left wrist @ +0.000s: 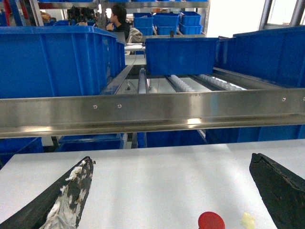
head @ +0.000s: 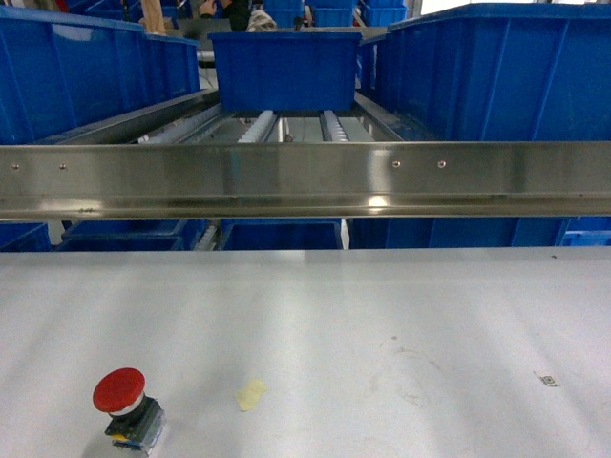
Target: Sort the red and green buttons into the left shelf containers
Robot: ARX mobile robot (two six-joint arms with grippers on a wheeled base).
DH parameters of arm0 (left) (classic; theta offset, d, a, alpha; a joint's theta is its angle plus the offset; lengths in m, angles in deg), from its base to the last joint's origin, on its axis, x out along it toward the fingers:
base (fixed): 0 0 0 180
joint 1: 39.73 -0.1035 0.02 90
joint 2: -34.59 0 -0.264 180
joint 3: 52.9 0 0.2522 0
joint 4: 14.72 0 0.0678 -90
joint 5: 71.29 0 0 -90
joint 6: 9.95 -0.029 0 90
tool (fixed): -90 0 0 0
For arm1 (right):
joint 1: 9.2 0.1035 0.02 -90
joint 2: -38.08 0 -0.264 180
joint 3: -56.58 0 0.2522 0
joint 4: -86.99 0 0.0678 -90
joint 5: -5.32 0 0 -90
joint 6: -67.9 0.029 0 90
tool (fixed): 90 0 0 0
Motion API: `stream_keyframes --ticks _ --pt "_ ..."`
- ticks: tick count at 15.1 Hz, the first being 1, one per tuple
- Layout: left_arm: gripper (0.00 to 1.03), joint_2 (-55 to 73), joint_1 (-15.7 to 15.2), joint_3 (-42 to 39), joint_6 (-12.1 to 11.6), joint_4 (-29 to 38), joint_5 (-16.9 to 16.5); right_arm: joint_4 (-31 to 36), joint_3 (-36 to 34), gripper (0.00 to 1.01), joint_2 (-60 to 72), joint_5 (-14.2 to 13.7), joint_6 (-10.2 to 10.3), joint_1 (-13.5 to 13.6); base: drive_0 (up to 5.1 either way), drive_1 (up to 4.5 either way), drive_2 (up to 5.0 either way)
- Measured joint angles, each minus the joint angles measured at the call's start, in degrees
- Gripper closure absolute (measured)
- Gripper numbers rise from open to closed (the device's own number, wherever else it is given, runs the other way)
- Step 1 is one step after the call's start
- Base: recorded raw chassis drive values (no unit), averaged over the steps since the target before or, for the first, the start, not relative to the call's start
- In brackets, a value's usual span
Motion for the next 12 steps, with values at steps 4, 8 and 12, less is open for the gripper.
stream_keyframes --ticks 4,8,12 --pt "0.05 0.0 0.0 0.0 0.0 0.0 0.0 0.0 0.0 0.03 0.0 0.0 0.0 0.0 0.0 0.00 0.0" --pt "0.05 0.0 0.0 0.0 0.0 0.0 0.0 0.0 0.0 0.03 0.0 0.0 0.0 0.0 0.0 0.00 0.0" --pt "0.05 0.0 0.0 0.0 0.0 0.0 0.0 0.0 0.0 0.03 0.0 0.0 0.0 0.0 0.0 0.00 0.0"
